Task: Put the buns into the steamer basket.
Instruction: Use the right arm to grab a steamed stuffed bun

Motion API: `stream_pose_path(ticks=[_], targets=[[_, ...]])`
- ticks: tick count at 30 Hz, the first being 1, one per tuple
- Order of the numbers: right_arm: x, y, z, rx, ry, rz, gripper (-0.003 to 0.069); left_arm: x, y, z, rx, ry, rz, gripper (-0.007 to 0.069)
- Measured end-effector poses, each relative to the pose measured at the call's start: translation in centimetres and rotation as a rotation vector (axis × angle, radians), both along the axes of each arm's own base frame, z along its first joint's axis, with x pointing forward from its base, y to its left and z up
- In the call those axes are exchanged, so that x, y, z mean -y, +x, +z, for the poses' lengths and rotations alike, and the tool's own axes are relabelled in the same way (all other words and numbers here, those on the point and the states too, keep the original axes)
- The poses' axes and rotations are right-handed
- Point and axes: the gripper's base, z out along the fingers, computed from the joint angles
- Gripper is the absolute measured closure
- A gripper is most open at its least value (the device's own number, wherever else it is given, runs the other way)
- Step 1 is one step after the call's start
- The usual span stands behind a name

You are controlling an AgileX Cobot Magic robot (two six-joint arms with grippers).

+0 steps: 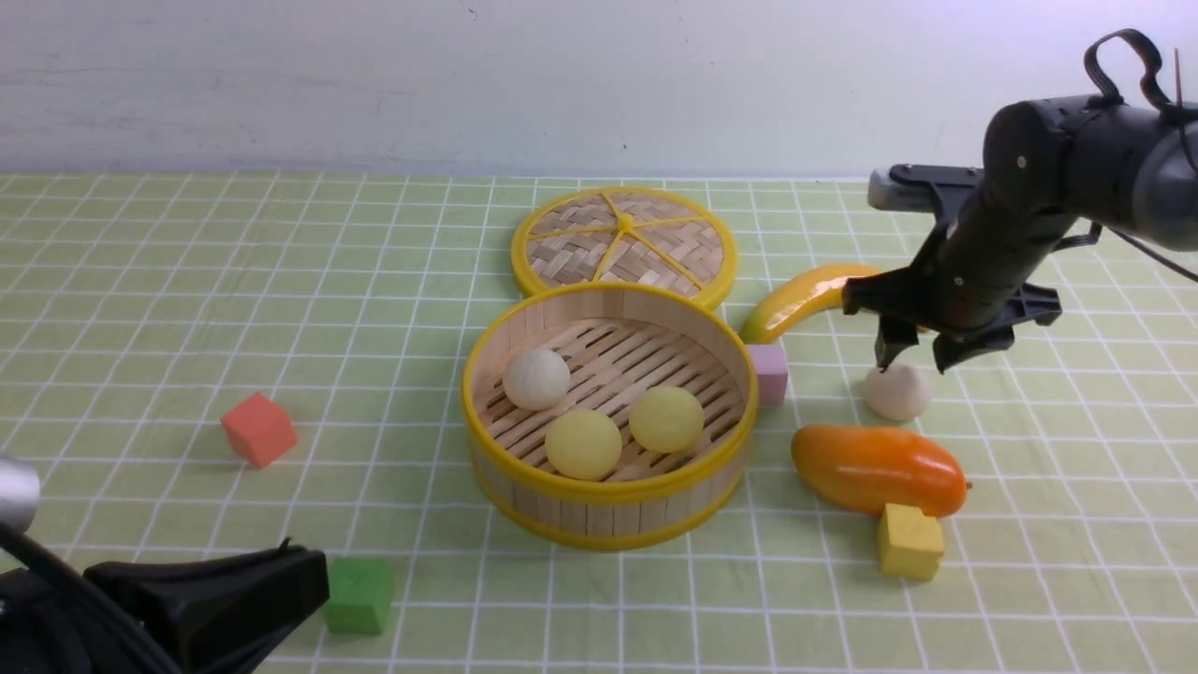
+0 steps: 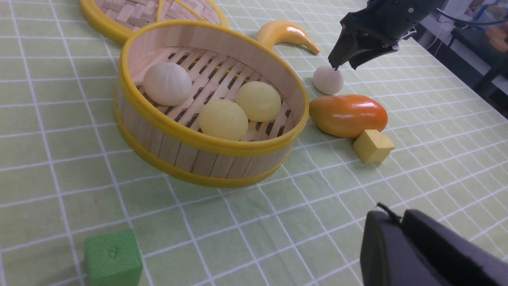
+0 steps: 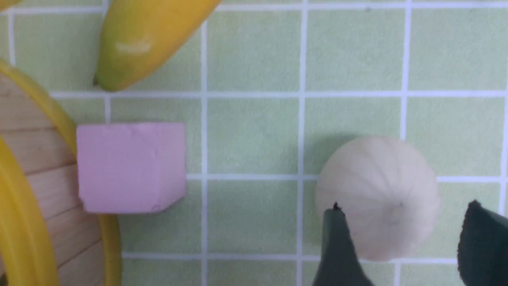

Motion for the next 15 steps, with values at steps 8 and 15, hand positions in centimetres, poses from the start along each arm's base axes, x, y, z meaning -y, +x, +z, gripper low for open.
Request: stream_pose_path(ticks=[8,15], targets=[[0.3,0.7,-1.1,0.022,0.016,-0.010,0.0308,0.0,0.0,-0.1,-0.005,0.003,-0.002,0.0571],[0.2,1.1,-3.0,-0.015,0.010,-0.010,0.0349,0.0,-0.1,-0.1,-0.013,0.008,-0.005,0.0568]])
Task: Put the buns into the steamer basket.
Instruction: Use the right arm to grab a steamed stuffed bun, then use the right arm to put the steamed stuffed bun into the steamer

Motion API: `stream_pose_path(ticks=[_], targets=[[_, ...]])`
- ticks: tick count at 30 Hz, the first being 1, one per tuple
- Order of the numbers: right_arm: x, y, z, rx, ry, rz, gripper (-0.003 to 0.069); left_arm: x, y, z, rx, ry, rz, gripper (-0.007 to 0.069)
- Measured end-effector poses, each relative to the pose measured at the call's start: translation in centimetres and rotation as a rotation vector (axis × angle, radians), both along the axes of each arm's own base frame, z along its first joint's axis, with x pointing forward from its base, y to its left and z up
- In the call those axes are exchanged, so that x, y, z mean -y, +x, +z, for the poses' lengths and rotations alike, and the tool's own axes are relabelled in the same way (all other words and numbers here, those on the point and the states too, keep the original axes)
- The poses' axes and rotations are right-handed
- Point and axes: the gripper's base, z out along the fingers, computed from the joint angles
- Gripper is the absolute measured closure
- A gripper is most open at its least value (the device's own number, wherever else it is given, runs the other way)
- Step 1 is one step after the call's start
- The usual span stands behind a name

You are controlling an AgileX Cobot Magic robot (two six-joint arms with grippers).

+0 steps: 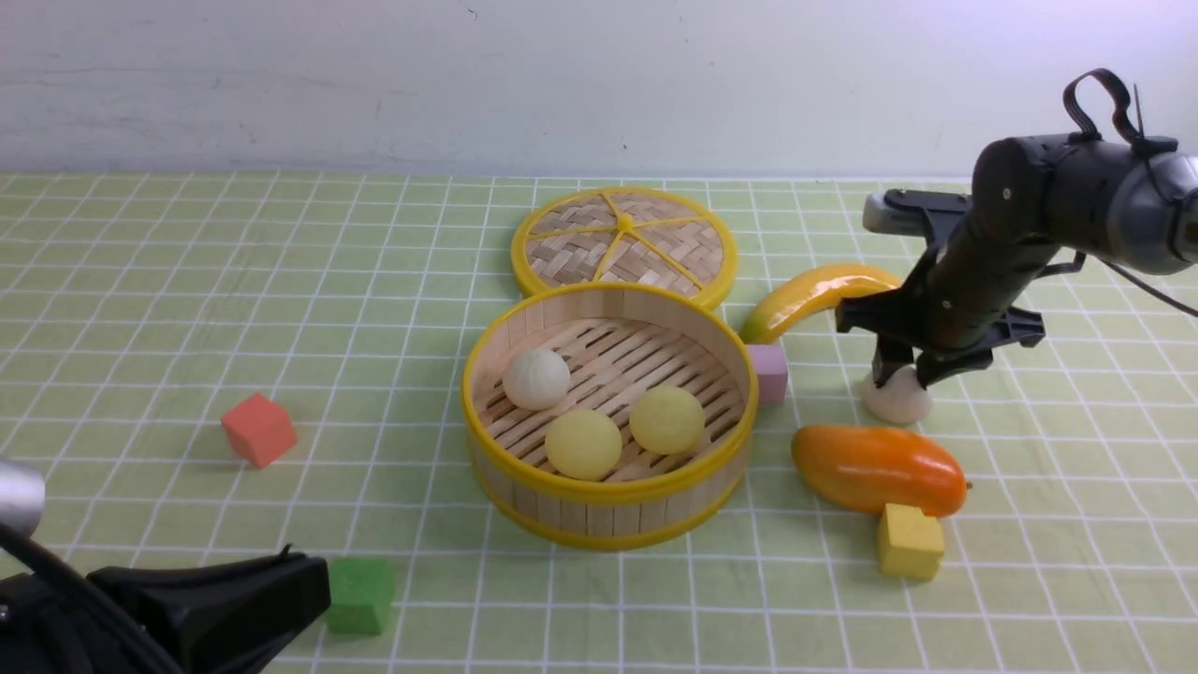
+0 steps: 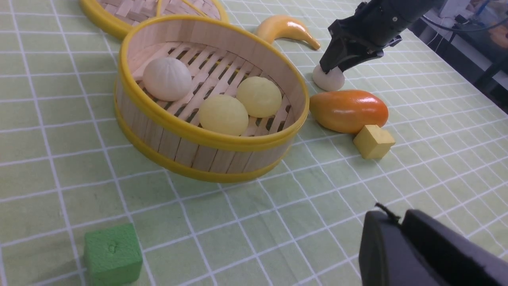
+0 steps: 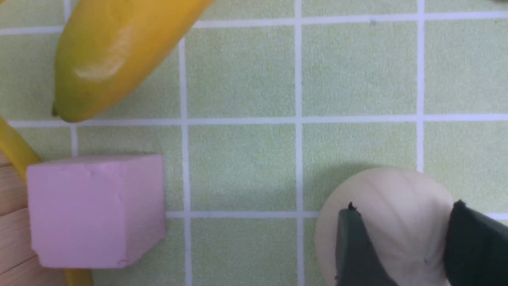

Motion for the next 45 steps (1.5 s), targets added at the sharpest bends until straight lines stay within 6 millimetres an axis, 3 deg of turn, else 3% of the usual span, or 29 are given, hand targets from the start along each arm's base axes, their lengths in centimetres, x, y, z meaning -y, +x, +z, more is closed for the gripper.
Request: stream_pose_path(ticks=[9,12,14,19,20,25,28,29,30,35,41,45], targets=[[0.0,-0.1,0.0,-0.008,-0.019,0.044,0.0557,0.0,-0.1,-0.2,-0.017,0.011,-0.006,0.0567],[0.1,-0.4,0.8,-0.009,-0.035,0.081,0.0640,0.0,-0.1,-0.2,-0.017,0.011,-0.006,0.0567],[0.1,-0.7,1.5,-0.004,-0.036,0.089,0.0645,0.0,-0.1,-0.2,-0.017,0.012,-0.007,0.0564],[-1.2,-2.0,5.8,0.064,-0.023,0.124,0.0645,0.0,-0.1,-0.2,-0.021,0.014,-0.008,0.0556],[-1.3,-2.1,5.8,0.061,-0.023,0.128,0.0645,0.0,-0.1,-0.2,-0.021,0.014,-0.008,0.0556],[-7.0,-3.9,10.5,0.174,0.046,0.294,0.0645,0.0,-0.1,-0.2,-0.021,0.014,-0.008,0.0550],[-10.9,-4.6,11.5,0.219,0.098,0.394,0.0645,0.0,-0.1,-0.2,-0.021,0.014,-0.008,0.0549],[-11.1,-4.6,11.5,0.221,0.100,0.399,0.0645,0.0,-0.1,-0.2,-0.021,0.014,-0.008,0.0548],[-12.9,-4.7,11.6,0.243,0.119,0.436,0.0645,0.0,-0.1,-0.2,-0.021,0.014,-0.008,0.0546],[-15.1,-3.2,9.4,0.250,0.135,0.458,0.0642,0.0,-0.1,-0.2,-0.022,0.015,-0.008,0.0540],[-16.6,-0.5,3.6,0.215,0.185,0.416,0.0625,0.0,-0.1,-0.2,-0.022,0.015,-0.008,0.0533],[-17.1,0.3,1.1,0.208,0.207,0.389,0.0586,0.0,-0.1,-0.2,-0.022,0.015,-0.008,0.0533]])
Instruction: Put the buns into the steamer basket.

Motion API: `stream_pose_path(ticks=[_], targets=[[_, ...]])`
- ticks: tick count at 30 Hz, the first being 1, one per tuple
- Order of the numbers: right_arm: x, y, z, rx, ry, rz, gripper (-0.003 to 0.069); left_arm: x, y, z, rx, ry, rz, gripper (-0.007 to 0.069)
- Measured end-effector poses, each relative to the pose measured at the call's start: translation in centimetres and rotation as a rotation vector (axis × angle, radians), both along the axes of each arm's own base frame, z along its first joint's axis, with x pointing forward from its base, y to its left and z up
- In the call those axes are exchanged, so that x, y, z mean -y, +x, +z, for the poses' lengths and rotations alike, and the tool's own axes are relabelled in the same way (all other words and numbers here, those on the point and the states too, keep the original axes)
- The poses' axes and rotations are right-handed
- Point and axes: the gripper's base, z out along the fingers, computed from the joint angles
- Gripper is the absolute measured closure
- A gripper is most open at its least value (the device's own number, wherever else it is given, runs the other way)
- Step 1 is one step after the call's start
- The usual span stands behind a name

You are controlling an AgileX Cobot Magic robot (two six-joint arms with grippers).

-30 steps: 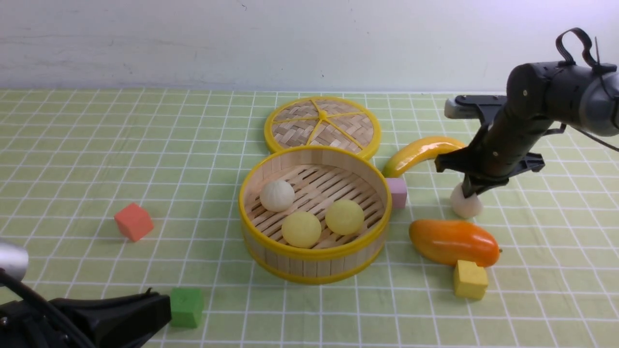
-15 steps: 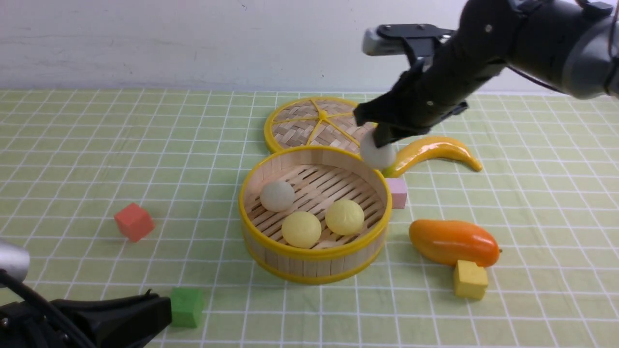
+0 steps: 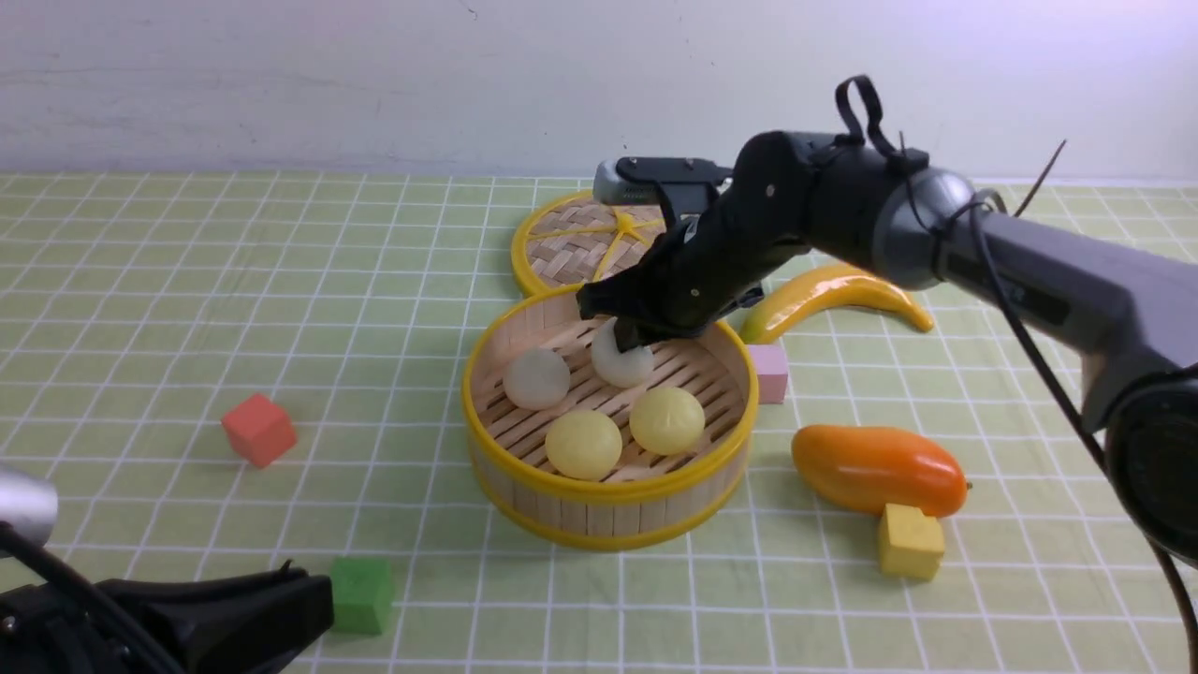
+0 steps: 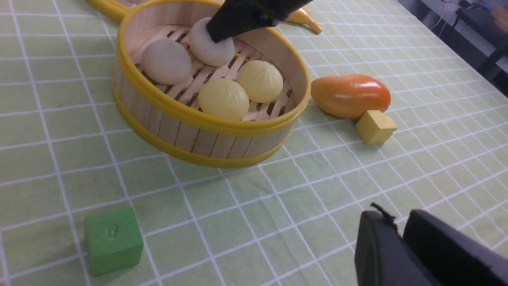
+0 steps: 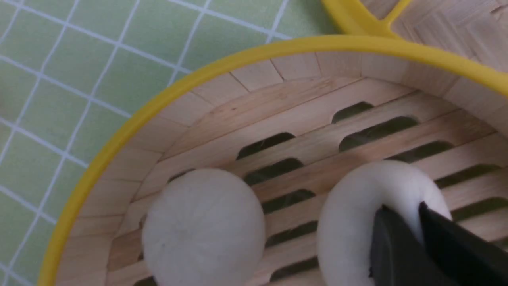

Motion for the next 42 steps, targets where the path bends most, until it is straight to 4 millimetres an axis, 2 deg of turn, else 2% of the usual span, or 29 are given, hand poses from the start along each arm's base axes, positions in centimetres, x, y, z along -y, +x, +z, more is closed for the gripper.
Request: stream_pose_path(ticks=[2,5,6,8,9,11,13,14,15,16,18,20,22,23,24,25,26,29,31,33,34,36,38,42], targets=[[-0.1,0.3,-0.3,0.017,0.008,-0.009,0.0536,0.0,0.0,0.0,0.000,0.000,0.000,0.0533],[-0.1,0.5,-0.3,0.031,0.001,-0.009,0.0383,0.0,0.0,0.0,0.000,0.000,0.000,0.0533],[-0.1,0.5,-0.3,0.031,-0.003,-0.007,0.0352,0.0,0.0,0.0,0.000,0.000,0.000,0.0531],[0.1,0.2,0.4,0.028,-0.026,0.008,0.0239,0.0,0.0,0.0,0.000,0.000,0.000,0.0529],[0.3,-0.1,1.1,0.025,-0.041,0.019,0.0184,0.0,0.0,0.0,0.000,0.000,0.000,0.0527],[0.5,-0.5,2.1,0.028,-0.057,0.030,0.0144,0.0,0.0,0.0,0.000,0.000,0.000,0.0525],[1.2,-1.5,5.2,0.047,-0.081,0.049,0.0090,0.0,0.0,0.0,0.000,0.000,0.000,0.0522],[1.7,-2.5,7.8,0.066,-0.084,0.053,0.0081,0.0,0.0,0.0,0.000,0.000,0.000,0.0522],[1.7,-2.5,7.8,0.065,-0.083,0.051,0.0081,0.0,0.0,0.0,0.000,0.000,0.000,0.0522],[2.6,-4.3,11.2,0.063,-0.100,0.050,0.0098,0.0,0.0,0.0,0.000,0.000,0.000,0.0520],[3.7,-6.3,14.2,0.047,-0.118,0.047,0.0146,0.0,0.0,0.0,0.000,0.000,0.000,0.0517],[4.8,-8.7,16.7,0.022,-0.133,0.039,0.0230,0.0,0.0,0.0,0.000,0.000,0.000,0.0515],[5.7,-11.0,18.1,-0.015,-0.159,0.039,0.0328,0.0,0.0,0.0,0.000,0.000,0.000,0.0515],[5.7,-11.1,17.7,-0.027,-0.165,0.040,0.0340,0.0,0.0,0.0,0.000,0.000,0.000,0.0515],[6.3,-13.3,18.4,-0.058,-0.178,0.041,0.0455,0.0,0.0,0.0,0.000,0.000,0.000,0.0512],[6.3,-13.5,18.4,-0.061,-0.181,0.043,0.0466,0.0,0.0,0.0,-0.001,0.001,0.000,0.0512],[6.7,-15.2,18.5,-0.073,-0.191,0.050,0.0550,0.0,0.0,0.0,-0.001,0.000,0.000,0.0512],[7.4,-18.1,18.3,-0.090,-0.209,0.055,0.0656,0.0,0.0,0.0,-0.002,0.001,-0.001,0.0512],[8.3,-20.0,18.2,-0.094,-0.218,0.041,0.0678,0.0,0.0,0.0,-0.003,0.002,-0.001,0.0512],[8.8,-20.9,18.2,-0.093,-0.221,0.034,0.0678,0.0,0.0,0.0,-0.003,0.002,-0.001,0.0512],[9.7,-22.4,18.1,-0.097,-0.222,0.018,0.0678,0.0,0.0,0.0,-0.003,0.002,-0.001,0.0512],[10.2,-23.3,18.1,-0.104,-0.223,0.012,0.0678,0.0,0.0,0.0,-0.004,0.003,-0.001,0.0512],[11.4,-25.2,18.3,-0.110,-0.228,0.007,0.0678,0.0,0.0,-0.1,-0.005,0.004,-0.002,0.0512],[12.1,-26.5,19.3,-0.077,-0.209,0.004,0.0678,0.0,0.0,-0.1,-0.005,0.004,-0.002,0.0512]])
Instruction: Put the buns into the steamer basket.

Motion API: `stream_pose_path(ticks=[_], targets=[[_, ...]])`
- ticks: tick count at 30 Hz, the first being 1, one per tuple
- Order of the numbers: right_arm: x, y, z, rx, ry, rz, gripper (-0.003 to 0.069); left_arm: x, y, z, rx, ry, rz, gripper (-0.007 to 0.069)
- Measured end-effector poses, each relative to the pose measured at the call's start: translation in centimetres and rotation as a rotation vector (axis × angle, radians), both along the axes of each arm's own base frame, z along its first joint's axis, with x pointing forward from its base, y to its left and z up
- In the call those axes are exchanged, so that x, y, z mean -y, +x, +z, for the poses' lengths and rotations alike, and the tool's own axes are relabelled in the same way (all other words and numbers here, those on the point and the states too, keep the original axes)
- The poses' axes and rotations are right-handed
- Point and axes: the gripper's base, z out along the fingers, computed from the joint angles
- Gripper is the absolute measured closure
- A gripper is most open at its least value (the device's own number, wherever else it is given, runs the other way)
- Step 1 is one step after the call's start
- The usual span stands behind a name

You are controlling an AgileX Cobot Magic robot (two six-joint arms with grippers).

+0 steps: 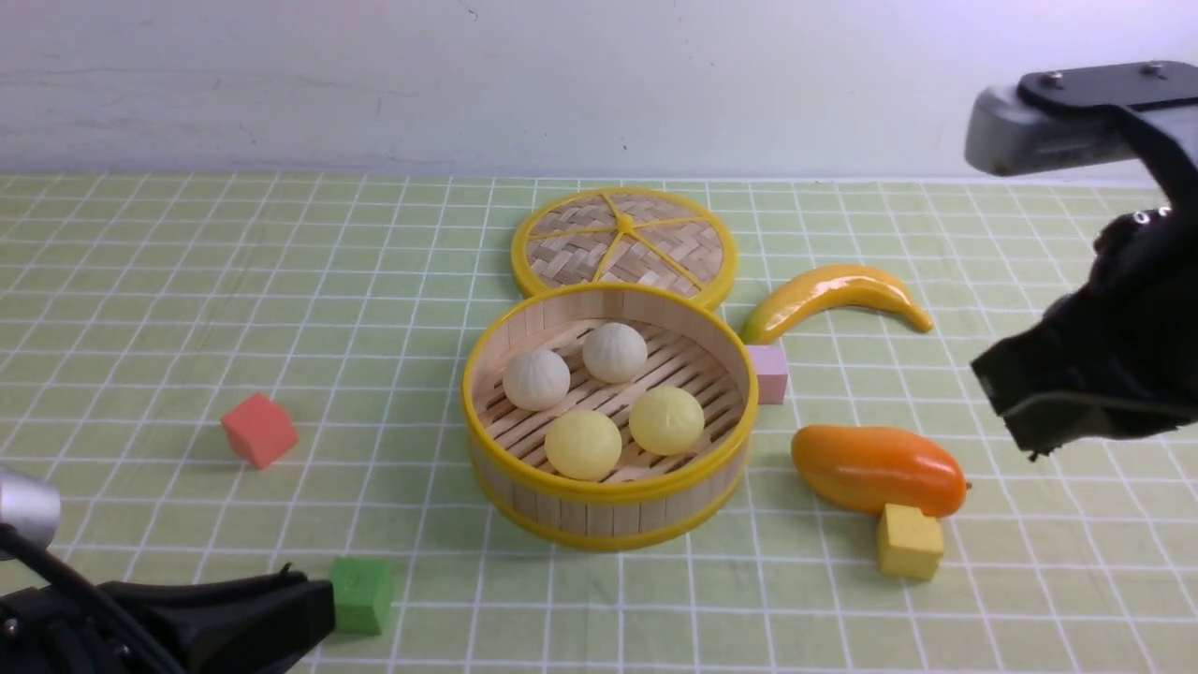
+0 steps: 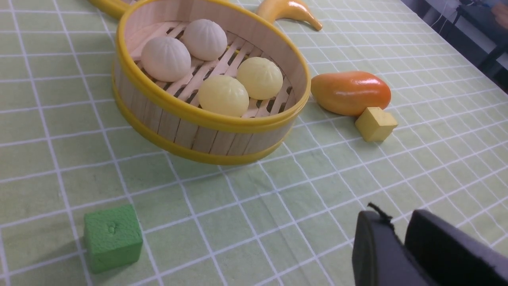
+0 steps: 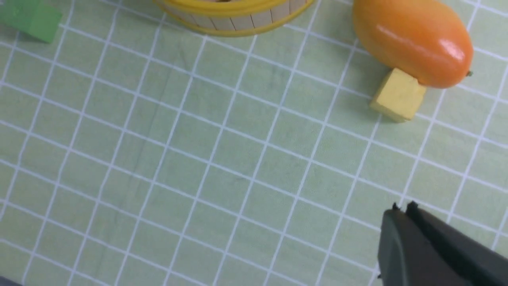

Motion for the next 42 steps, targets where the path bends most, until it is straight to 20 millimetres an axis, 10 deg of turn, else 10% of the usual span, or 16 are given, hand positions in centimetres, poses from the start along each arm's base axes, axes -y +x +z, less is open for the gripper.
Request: stream_pose_path(ticks=[10,15,20,29,42], targets=[[1.3,-1.8,0.6,0.079,-0.015,0.028,0.0676,0.0,0.0,0.0,-0.001,0.000,0.000,0.0505],[5.6,-5.6,-2.2,0.418,0.057,0.003,0.0676,0.0,0.0,0.0,-0.001,0.001,0.000,0.0501],[10.4,-11.9,-11.3,0.767,0.111,-0.258,0.0675,0.0,0.0,0.0,-0.002,0.001,-0.001,0.0496],[11.3,-14.9,-21.3,0.737,0.134,-0.436,0.0675,0.0,0.0,-0.2,-0.007,0.005,-0.001,0.0487],[11.2,-14.9,-21.6,0.729,0.178,-0.457,0.0667,0.0,0.0,-0.2,-0.008,0.005,-0.001,0.0477]])
